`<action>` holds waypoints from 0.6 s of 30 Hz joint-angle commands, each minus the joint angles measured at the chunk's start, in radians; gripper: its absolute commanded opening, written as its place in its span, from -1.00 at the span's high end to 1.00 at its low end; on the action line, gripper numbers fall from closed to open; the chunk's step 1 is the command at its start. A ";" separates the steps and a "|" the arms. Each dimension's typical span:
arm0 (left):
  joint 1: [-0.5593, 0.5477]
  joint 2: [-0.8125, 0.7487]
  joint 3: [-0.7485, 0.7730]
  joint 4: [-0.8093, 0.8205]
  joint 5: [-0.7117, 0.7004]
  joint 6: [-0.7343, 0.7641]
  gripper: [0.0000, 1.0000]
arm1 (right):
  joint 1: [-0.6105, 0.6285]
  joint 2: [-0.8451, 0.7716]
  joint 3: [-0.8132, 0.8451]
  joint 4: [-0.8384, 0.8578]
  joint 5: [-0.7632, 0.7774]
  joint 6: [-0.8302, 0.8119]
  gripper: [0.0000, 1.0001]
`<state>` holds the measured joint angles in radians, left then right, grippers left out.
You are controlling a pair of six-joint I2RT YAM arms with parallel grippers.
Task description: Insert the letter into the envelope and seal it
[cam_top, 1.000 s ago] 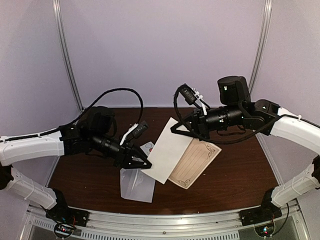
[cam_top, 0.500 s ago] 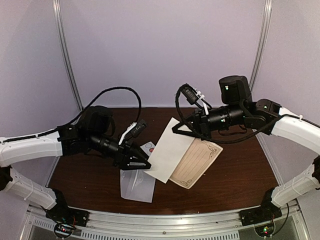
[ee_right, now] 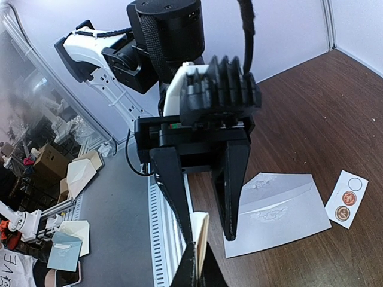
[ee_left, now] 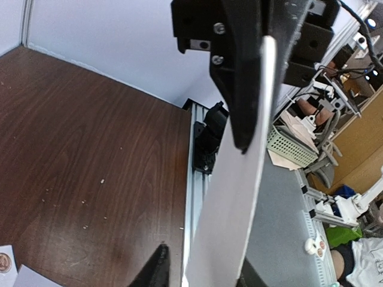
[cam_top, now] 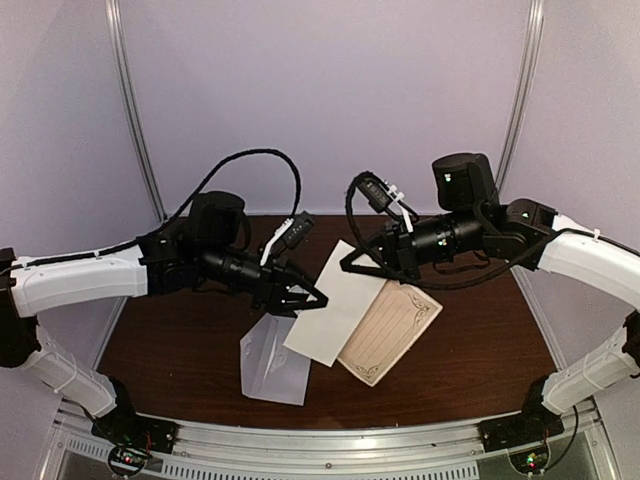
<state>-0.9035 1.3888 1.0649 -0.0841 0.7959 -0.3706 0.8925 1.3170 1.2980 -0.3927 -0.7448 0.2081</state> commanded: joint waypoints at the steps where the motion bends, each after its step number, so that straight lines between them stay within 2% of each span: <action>1: -0.002 0.010 0.022 0.050 0.029 0.012 0.67 | 0.007 0.008 -0.002 0.020 0.000 -0.004 1.00; 3: -0.002 0.001 0.015 0.050 0.020 0.008 0.98 | 0.007 0.007 0.001 0.019 0.028 -0.004 1.00; 4: -0.003 -0.008 0.010 0.053 0.005 0.006 1.00 | 0.006 0.004 0.002 0.020 0.047 -0.002 0.94; 5: -0.002 -0.019 0.001 0.058 -0.015 0.001 1.00 | 0.006 -0.001 0.002 0.026 0.069 0.003 0.72; 6: -0.001 -0.036 -0.009 0.066 -0.040 -0.006 1.00 | 0.004 -0.009 0.001 0.033 0.105 0.016 0.31; 7: -0.001 -0.052 -0.023 0.075 -0.063 -0.014 1.00 | -0.001 -0.017 0.000 0.040 0.149 0.029 0.09; 11: 0.001 -0.123 -0.078 0.133 -0.146 -0.058 1.00 | -0.059 -0.069 -0.031 0.088 0.256 0.091 -0.50; 14: 0.005 -0.171 -0.108 0.146 -0.189 -0.081 1.00 | -0.121 -0.126 -0.087 0.170 0.292 0.162 -0.70; 18: 0.013 -0.208 -0.131 0.154 -0.216 -0.100 1.00 | -0.207 -0.216 -0.166 0.252 0.352 0.252 -0.83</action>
<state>-0.9016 1.2179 0.9596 -0.0010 0.6411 -0.4366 0.7513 1.1881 1.1919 -0.2661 -0.4969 0.3489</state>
